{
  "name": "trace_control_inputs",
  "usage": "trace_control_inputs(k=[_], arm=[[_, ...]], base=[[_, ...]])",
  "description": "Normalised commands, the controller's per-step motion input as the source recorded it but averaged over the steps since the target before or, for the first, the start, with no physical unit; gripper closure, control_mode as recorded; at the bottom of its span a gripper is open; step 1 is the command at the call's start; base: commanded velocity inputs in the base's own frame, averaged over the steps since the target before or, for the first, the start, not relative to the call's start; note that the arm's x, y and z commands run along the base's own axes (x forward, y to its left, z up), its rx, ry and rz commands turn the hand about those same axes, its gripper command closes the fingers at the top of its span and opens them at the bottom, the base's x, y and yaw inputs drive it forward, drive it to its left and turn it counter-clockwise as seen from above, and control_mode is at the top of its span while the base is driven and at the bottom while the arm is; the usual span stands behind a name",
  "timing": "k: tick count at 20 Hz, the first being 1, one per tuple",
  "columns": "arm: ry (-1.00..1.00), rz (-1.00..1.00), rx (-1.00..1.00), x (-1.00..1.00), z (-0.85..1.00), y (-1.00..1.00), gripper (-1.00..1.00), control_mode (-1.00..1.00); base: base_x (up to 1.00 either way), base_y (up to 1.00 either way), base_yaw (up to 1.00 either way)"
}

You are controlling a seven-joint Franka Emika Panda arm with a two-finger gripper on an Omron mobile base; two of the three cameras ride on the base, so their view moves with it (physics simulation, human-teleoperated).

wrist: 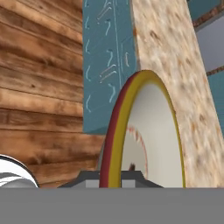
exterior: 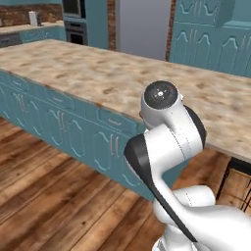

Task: Retrieve the bowl from the cabinet, then place the raw meat into the bowl to avoid contamination.

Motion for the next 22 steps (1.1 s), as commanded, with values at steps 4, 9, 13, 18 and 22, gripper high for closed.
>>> trace_control_inputs(k=[4,9,13,18,22], arm=[[0.0,0.0,0.0,0.0,0.0,0.0,1.0,1.0],[0.0,0.0,0.0,0.0,0.0,0.0,1.0,1.0],[0.0,0.0,0.0,0.0,0.0,0.0,1.0,1.0],[0.0,0.0,0.0,0.0,0.0,0.0,1.0,1.0],[0.0,0.0,0.0,0.0,0.0,0.0,1.0,1.0]], base=[[0.64,0.35,-0.31],[0.58,0.34,-0.33],[0.46,0.28,-0.36],[0.42,0.26,-0.38],[0.4,0.24,-0.39]])
